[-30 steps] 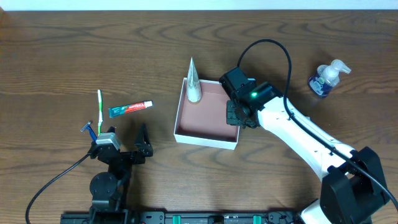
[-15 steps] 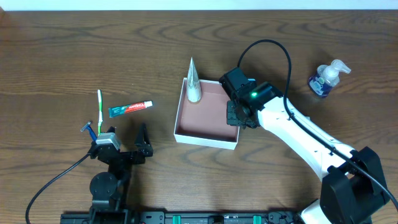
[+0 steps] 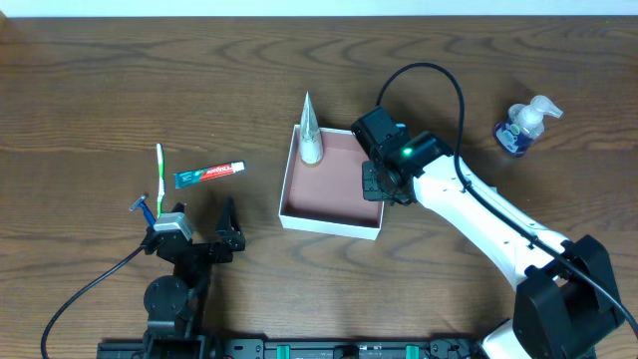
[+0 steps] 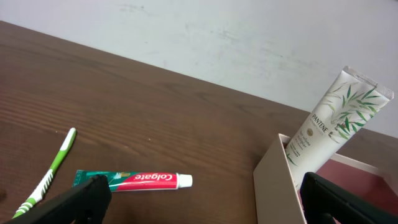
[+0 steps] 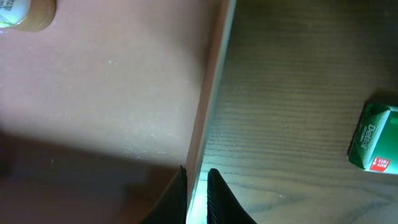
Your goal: Pack container
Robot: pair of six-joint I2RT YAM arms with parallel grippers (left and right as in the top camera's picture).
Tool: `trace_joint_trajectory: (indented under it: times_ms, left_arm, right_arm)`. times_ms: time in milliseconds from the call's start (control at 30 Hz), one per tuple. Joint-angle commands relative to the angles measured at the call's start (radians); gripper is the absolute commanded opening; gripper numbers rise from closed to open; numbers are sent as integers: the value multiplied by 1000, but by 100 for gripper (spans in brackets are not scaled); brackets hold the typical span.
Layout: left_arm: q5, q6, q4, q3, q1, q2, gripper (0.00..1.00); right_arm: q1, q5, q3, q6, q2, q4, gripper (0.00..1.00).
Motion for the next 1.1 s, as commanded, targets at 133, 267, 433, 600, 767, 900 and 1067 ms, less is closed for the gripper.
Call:
trace_joint_trajectory:
  times_ms: [133,267,433,600,767,900,1067]
  left_arm:
    - [0,9,-37,-15,5,1,98]
    - [0,9,-37,-15,5,1,98]
    - [0,9,-37,-15,5,1,98]
    - [0,9,-37,-15,5,1,98]
    - [0,9,-37,-15,5,1,98]
    - [0,9,-37,-15,5,1,98]
    - [0,9,-37,-15,5,1,98]
  right_arm:
    - [-2,8,-7,-52,7,4,15]
    - [-2,3,-14,-27,7,13,17]
    - [-2,-12,-48,-17,7,39,17]
    - [-3,-10,-63,-18,7,48,7]
    - [-23,0,-63,-73,7,61,1]
    - [-44,0,-63,-127,7,71,2]
    - [-63,0,-63,-153,7,88,12]
